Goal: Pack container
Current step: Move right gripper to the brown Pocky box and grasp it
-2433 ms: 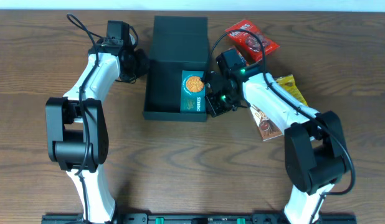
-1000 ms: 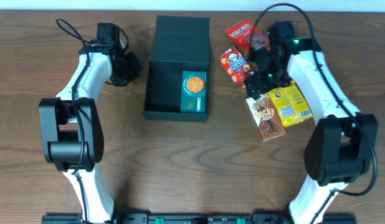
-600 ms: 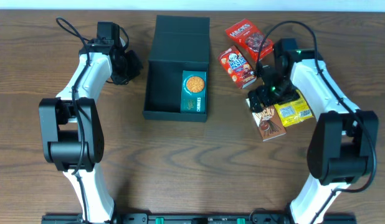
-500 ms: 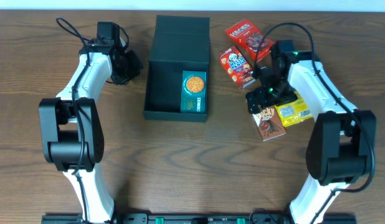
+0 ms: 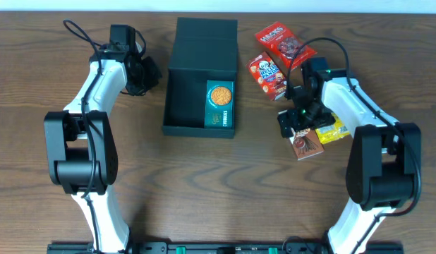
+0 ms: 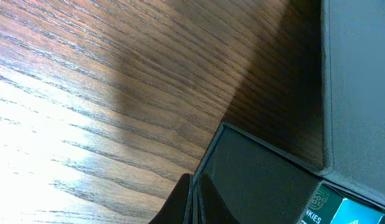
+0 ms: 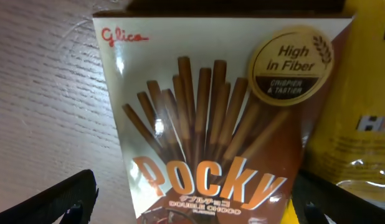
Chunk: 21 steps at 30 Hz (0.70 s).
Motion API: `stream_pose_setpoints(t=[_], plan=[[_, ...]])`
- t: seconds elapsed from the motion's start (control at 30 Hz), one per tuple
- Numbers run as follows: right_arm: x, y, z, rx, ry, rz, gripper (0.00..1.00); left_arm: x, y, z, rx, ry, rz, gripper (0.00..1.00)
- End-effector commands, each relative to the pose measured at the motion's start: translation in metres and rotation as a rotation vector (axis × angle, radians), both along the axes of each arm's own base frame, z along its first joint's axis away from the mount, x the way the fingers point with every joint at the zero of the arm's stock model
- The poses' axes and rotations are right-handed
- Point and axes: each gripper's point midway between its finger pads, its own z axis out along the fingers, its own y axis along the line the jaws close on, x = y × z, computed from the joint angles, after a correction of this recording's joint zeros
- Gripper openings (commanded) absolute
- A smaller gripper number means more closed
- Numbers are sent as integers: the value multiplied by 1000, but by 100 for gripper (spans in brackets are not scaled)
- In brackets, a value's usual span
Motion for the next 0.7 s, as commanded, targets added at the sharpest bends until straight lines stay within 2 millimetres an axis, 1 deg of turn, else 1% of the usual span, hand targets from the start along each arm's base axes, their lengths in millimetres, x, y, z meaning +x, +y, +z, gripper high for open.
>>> stream_pose_setpoints(t=[0.0,0.2,0.33,0.5,0.67], plan=[[-3,0,-4,-17,5,-9,99,5,1,4,2,-15,8,6],[-3,-1,-7,-24,-3,-10,99,5,1,4,2,-17,8,6],[-2,-6,-11,-61,-14,-36,99,5,1,4,2,-17,8,6],[-2,-7,-15,-79,-26,-48,94,6,1,4,2,-19,8,6],[-2,-1,-16,-89,-30,-46,85,6,1,4,2,-19,8,6]])
